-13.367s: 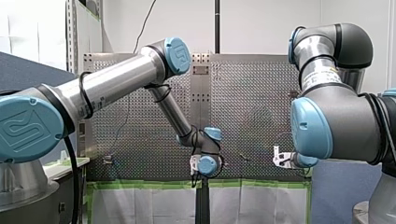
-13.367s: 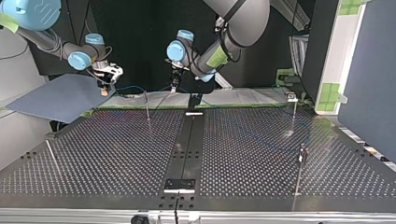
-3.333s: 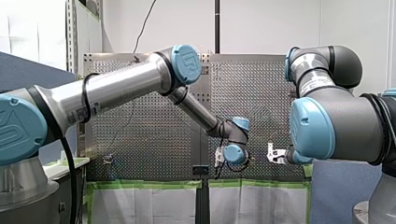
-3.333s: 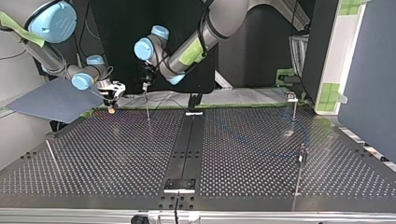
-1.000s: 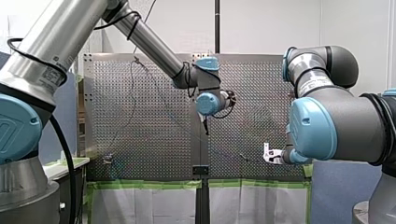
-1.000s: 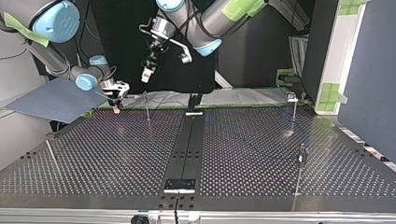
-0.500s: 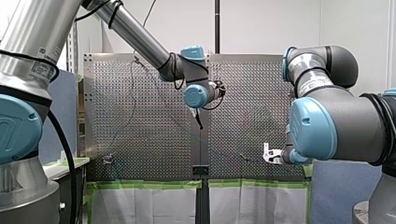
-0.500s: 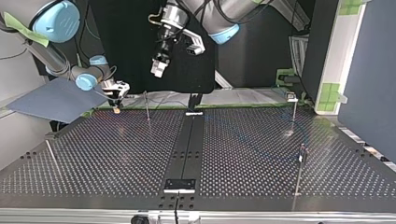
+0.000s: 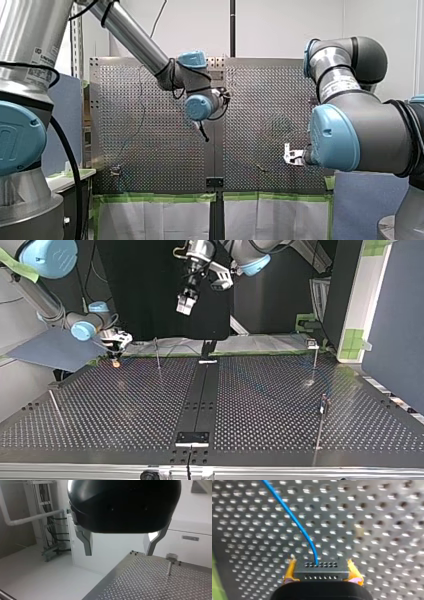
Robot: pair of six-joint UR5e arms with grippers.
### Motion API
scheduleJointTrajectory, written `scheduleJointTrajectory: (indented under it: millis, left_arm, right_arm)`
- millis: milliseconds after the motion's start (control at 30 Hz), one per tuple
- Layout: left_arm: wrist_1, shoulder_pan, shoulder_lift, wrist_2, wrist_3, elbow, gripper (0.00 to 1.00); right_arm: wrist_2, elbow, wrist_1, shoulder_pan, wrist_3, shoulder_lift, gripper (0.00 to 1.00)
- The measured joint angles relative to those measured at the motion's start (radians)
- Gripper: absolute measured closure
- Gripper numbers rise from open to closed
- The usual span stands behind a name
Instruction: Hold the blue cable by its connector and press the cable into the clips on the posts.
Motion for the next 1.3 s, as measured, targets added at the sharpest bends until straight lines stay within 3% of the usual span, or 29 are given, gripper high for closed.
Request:
scheduleJointTrajectory:
  millis: [300,533,800,1300]
  left_arm:
    - [0.051,-0.004,-0.074,-0.022,0.012,-0.086,0.0]
    - [0.056,-0.008,-0.092,-0.014,0.01,-0.155,0.0]
    - [0.059,-0.009,-0.092,-0.004,0.014,-0.229,0.0]
    - [0.06,-0.009,-0.092,-0.004,0.015,-0.24,0.0]
  right_arm:
    - [0.012,0.067,-0.013,0.012,-0.008,-0.093,1.0]
    - [0.019,0.107,-0.023,0.027,-0.016,-0.158,1.0]
    - [0.019,0.111,-0.019,0.041,-0.02,-0.168,1.0]
    - [0.02,0.112,-0.018,0.042,-0.021,-0.168,1.0]
